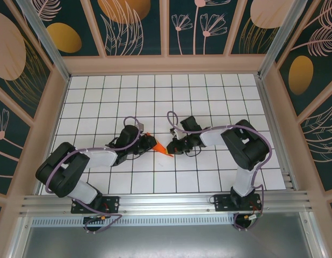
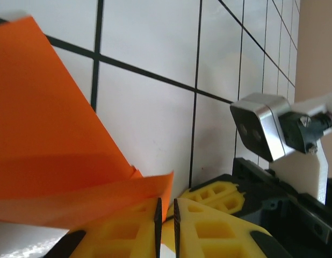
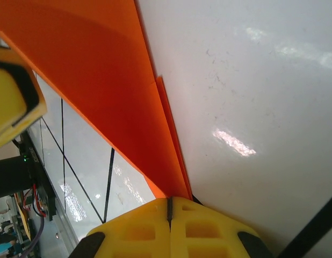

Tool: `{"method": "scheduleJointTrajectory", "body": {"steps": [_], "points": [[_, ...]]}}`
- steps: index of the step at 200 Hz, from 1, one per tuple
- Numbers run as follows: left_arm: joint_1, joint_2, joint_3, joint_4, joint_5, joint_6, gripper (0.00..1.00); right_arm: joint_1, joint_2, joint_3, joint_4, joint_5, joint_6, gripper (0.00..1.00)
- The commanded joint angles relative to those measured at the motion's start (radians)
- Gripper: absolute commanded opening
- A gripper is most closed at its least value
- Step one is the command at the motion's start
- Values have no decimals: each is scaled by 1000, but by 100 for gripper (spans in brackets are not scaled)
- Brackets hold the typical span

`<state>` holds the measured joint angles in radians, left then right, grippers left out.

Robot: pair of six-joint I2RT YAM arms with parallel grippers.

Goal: Fold a paper plane with a square sheet of paper (pick it up from the middle)
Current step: Fold the wing for the fifth time at the center of the table.

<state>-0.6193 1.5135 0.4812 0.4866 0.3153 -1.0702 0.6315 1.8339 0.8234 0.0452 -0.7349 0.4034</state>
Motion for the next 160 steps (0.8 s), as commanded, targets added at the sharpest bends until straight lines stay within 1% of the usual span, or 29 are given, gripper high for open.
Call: {"method": "scheduleJointTrajectory", "body": {"steps": [1,74,160], "points": [[-19,5,-7,59,13,-12,17,-11,35,-15,-6,20,16,5],[-22,78,13,43,-19,-13,13,-13,42,-10,-22,24,15,5],[-23,111,19,19,-84,21,13,-12,41,-24,-19,-1,2,5]]}}
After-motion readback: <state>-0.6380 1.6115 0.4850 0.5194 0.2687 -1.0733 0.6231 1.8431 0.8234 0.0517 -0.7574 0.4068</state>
